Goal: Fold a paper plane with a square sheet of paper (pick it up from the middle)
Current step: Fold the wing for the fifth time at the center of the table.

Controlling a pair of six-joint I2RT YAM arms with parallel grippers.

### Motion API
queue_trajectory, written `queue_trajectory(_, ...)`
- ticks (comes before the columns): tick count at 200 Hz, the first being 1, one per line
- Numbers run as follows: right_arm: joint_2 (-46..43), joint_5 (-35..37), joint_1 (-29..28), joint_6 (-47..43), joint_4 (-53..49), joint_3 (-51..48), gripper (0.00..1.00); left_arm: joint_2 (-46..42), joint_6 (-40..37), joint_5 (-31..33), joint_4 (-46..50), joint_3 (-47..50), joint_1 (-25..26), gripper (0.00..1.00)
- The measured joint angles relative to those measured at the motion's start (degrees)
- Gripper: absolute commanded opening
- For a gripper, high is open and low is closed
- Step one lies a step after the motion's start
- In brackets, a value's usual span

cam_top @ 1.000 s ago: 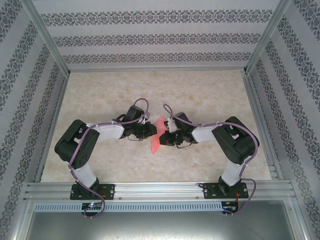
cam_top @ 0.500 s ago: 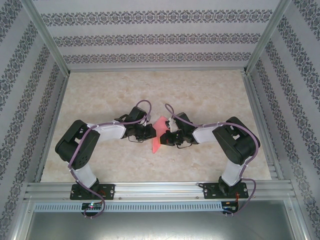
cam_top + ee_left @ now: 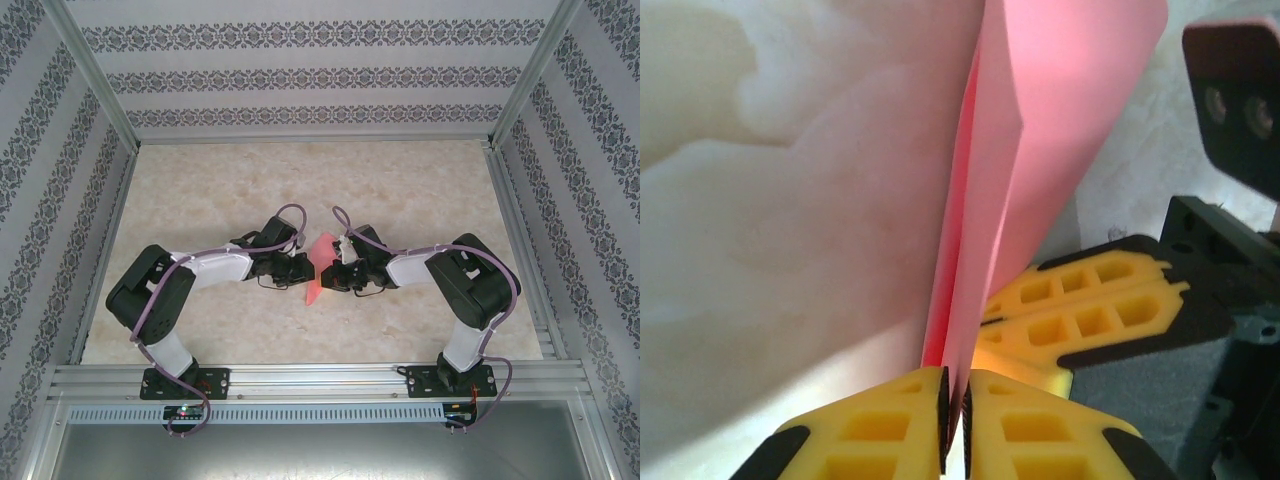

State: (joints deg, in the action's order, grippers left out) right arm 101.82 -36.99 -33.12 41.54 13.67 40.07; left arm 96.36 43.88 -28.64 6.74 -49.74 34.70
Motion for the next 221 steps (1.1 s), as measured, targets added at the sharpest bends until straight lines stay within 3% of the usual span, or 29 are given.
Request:
queue_trajectory(53, 0.0, -0.1, 0.0, 0.6, 0.7, -0.3, 0.02, -1.2, -1.5, 4.2, 4.7, 0.0, 1.6, 0.14)
queue_trajectory(116, 0.0, -0.2, 0.0, 1.4, 1.6, -0.7, 0.02, -0.9, -3.8, 8.3, 8.6, -1.2, 4.0, 0.02)
queue_trajectory(181, 0.2, -1.1, 0.5, 3.6, 5.0, -2.1, 0.02, 2.2, -7.5, 15.4, 15.3, -7.4, 6.9, 0.02)
queue_trajectory(221, 0.5, -2.3, 1.1, 5.3, 7.5, -3.0, 0.01, 3.7, -8.9, 15.9, 15.4, -8.1, 7.9, 0.02)
